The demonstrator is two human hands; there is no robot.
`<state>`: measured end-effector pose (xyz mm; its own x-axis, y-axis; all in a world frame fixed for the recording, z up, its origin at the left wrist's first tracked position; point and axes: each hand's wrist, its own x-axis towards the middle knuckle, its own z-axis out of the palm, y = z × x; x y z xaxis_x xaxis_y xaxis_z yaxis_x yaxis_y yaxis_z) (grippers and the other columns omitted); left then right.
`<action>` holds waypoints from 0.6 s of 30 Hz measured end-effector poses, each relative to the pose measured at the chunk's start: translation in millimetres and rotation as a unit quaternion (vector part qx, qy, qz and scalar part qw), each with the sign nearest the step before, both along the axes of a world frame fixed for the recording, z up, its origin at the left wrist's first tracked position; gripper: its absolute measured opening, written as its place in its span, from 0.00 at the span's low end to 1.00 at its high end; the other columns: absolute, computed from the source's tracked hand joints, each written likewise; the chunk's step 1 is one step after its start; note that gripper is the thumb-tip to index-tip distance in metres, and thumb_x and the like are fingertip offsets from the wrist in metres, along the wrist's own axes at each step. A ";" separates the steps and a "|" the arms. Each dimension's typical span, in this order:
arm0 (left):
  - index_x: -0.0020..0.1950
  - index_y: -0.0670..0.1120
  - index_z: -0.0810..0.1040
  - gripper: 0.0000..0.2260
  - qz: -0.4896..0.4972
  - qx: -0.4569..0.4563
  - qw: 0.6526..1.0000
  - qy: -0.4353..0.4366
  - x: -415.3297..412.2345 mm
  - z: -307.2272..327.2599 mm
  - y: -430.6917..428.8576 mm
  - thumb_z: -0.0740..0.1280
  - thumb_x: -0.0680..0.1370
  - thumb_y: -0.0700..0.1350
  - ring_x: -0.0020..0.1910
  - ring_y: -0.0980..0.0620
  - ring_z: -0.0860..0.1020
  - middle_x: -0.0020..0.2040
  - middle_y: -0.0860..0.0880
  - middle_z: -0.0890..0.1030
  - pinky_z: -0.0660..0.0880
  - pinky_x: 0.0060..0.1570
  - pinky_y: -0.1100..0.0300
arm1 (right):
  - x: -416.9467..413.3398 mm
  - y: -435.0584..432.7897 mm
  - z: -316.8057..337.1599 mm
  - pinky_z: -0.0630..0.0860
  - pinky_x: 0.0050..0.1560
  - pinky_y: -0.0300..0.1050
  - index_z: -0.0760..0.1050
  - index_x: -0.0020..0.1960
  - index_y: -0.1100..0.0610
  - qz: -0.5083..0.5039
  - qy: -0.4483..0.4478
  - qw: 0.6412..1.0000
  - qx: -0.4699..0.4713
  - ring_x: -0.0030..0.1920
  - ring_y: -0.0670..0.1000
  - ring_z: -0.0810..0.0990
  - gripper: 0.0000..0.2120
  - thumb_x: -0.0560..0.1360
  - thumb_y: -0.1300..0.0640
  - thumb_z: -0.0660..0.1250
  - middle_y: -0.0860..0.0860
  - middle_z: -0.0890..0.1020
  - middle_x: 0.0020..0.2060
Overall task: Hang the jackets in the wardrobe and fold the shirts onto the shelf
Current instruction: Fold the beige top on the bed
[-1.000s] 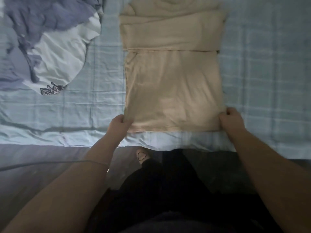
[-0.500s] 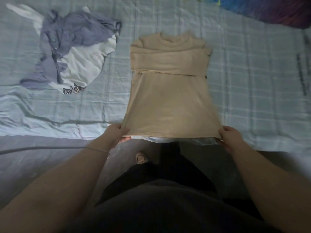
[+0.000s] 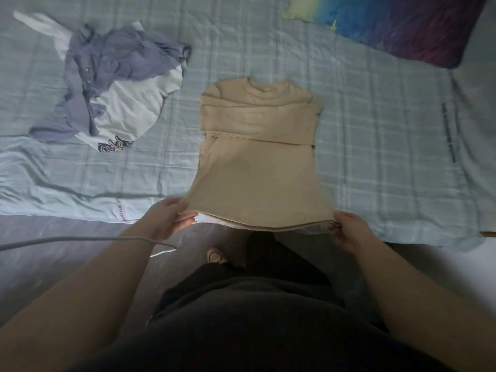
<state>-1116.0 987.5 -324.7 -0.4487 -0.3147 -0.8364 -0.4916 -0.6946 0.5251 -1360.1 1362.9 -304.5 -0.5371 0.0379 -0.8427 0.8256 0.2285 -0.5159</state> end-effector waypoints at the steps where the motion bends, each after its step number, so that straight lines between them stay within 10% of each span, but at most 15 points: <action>1: 0.63 0.40 0.75 0.14 0.013 0.000 1.000 0.021 -10.5 8.2 -5.7 0.69 0.80 0.42 0.49 0.48 0.86 0.48 0.43 0.86 0.82 0.41 0.58 | -11.0 -5.6 6.2 0.71 0.24 0.35 0.74 0.51 0.58 -0.010 0.002 1.000 -0.019 0.27 0.44 0.81 0.03 0.82 0.62 0.62 0.56 0.78 0.38; 9: 0.55 0.38 0.75 0.04 0.095 -0.013 0.990 0.100 -105.1 55.3 -44.1 0.63 0.81 0.35 0.52 0.45 0.85 0.45 0.41 0.86 0.80 0.56 0.52 | -123.7 -50.6 38.3 0.79 0.35 0.42 0.77 0.53 0.57 -0.016 0.023 0.995 -0.099 0.38 0.49 0.82 0.04 0.80 0.62 0.65 0.55 0.81 0.38; 18: 0.50 0.34 0.75 0.03 0.205 -0.017 0.976 0.068 -213.9 42.6 -106.3 0.62 0.82 0.33 0.47 0.48 0.85 0.46 0.40 0.82 0.83 0.41 0.59 | -232.0 -135.7 16.4 0.80 0.34 0.41 0.77 0.47 0.59 -0.090 0.002 0.987 -0.136 0.39 0.50 0.81 0.04 0.80 0.62 0.65 0.56 0.81 0.40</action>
<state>-1329.9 881.2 -282.2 -0.3850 -0.5171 -0.7645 -0.1006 -0.7999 0.5917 -1592.0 1227.1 -288.1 -0.5463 -0.0945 -0.8322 0.8375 -0.0687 -0.5420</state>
